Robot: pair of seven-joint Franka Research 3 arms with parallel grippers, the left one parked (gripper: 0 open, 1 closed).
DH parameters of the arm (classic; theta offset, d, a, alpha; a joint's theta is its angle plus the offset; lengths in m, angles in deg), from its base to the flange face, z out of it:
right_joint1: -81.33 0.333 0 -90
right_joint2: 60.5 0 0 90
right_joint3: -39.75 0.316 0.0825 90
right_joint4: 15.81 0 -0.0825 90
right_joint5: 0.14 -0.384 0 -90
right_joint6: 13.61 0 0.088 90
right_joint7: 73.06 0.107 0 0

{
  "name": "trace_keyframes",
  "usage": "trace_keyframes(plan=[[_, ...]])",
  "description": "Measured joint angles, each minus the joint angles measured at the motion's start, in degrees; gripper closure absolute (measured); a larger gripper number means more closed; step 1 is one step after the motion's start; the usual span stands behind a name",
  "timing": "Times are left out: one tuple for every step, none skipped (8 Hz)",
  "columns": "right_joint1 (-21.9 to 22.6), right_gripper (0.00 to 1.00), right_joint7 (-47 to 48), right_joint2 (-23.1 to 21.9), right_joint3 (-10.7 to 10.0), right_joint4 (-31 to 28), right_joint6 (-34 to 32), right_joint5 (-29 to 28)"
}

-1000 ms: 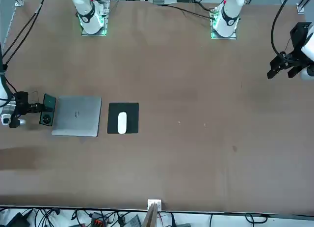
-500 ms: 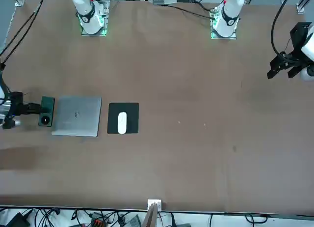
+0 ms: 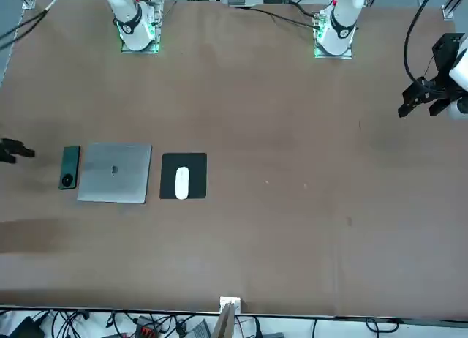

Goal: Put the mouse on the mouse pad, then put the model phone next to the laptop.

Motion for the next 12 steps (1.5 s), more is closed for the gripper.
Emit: trace_keyframes(plan=[[3.83, 0.00, 5.07, -3.58, 0.24, -0.03, -4.45, 0.15], [8.25, 0.00, 9.49, -6.39, 0.41, -0.13, -8.08, 0.22], [12.53, 0.00, 13.35, -8.42, 0.49, -0.22, -10.32, 0.45], [16.69, 0.00, 17.90, -9.94, 0.51, -0.29, -11.15, 1.19], [20.76, 0.00, 24.10, -11.04, 0.42, -0.37, -11.32, 1.64], [24.39, 0.00, 30.36, -11.58, 0.36, -0.48, -11.32, 1.69], [27.11, 0.00, 34.77, -11.92, 0.35, -0.67, -11.27, 1.79], [27.93, 0.00, 36.00, -12.55, -0.03, -1.12, -11.22, 1.83], [27.98, 0.00, 35.91, -14.35, -1.33, -2.82, -10.24, 1.84], [28.47, 0.00, 35.15, -18.01, -3.51, -6.86, -7.30, 1.84], [29.73, 0.00, 34.04, -23.10, -5.88, -12.57, -4.23, 1.84], [30.80, 0.00, 33.77, -27.35, -7.17, -16.94, -3.05, 1.85]])
